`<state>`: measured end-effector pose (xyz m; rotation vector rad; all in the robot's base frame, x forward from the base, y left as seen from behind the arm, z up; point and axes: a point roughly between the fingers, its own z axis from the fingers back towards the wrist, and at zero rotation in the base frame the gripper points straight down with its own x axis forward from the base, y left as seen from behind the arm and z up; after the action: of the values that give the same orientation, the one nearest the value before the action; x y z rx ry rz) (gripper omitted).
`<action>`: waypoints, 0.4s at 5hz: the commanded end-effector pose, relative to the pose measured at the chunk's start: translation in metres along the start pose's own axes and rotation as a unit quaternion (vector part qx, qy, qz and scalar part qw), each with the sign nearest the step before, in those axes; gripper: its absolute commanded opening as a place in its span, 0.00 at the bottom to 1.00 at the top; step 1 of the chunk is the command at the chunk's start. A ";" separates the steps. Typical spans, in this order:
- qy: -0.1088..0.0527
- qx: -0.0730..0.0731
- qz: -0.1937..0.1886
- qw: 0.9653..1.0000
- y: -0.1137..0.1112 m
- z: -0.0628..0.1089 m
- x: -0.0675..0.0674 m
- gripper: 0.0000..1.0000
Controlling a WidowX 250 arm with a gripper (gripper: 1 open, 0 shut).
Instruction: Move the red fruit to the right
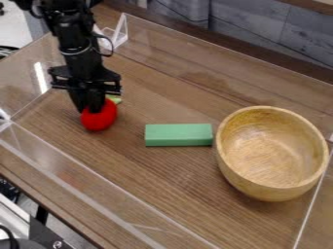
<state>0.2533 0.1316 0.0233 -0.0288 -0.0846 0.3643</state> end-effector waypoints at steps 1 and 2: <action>0.002 -0.004 0.009 1.000 -0.009 0.009 0.007 0.00; -0.003 -0.010 0.019 1.000 -0.013 0.030 0.015 0.00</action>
<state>0.2608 0.1212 0.0369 -0.0658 -0.0288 0.3950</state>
